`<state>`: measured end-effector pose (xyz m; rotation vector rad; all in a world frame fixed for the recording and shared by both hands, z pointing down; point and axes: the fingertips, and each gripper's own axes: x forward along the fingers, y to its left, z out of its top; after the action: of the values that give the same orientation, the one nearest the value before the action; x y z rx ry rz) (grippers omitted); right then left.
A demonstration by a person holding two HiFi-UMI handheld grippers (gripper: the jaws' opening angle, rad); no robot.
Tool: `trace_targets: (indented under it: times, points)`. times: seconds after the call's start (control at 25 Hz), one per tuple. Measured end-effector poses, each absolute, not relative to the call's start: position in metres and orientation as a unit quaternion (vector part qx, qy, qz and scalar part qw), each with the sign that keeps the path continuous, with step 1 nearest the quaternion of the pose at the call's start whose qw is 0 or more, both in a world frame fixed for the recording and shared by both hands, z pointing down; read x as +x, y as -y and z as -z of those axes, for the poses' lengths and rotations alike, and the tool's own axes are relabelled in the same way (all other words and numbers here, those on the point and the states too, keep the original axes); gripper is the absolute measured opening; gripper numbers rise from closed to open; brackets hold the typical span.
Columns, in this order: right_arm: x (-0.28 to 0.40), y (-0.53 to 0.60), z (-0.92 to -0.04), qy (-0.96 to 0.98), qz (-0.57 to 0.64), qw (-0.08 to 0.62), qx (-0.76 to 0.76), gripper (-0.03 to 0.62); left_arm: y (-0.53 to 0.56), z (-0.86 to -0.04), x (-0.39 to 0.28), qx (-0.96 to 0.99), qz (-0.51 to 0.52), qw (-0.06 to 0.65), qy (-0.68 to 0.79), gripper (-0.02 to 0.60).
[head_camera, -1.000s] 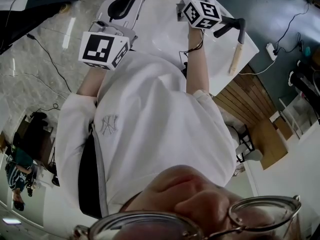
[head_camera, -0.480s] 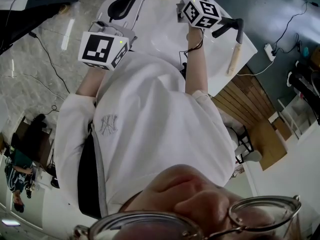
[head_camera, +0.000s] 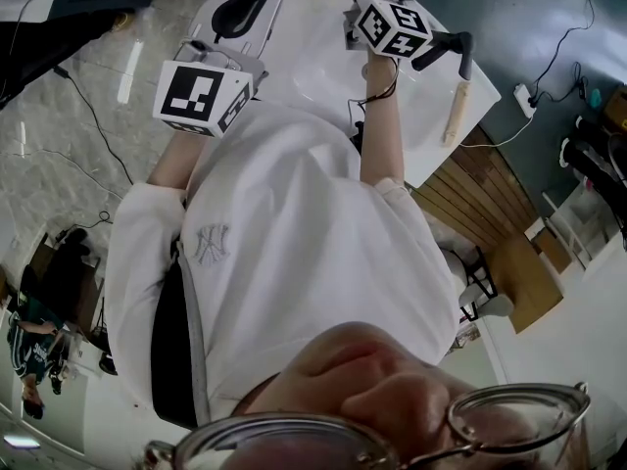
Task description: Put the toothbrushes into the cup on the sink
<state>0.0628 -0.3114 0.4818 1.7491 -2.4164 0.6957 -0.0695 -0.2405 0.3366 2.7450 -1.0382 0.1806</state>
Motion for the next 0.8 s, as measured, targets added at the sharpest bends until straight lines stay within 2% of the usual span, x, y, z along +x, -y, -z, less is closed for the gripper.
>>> trace_targets:
  times: [0.64,0.8]
  points:
    - [0.065,0.271,-0.442,0.784,-0.23,0.002,0.576,0.133,0.216,-0.325,-0.058,0.939,-0.05,0.095,0.326,0.009]
    - [0.07,0.252,-0.429,0.779,-0.231,-0.013,0.582,0.087,0.207,-0.329,-0.053,0.941,-0.053,0.099,0.319,0.009]
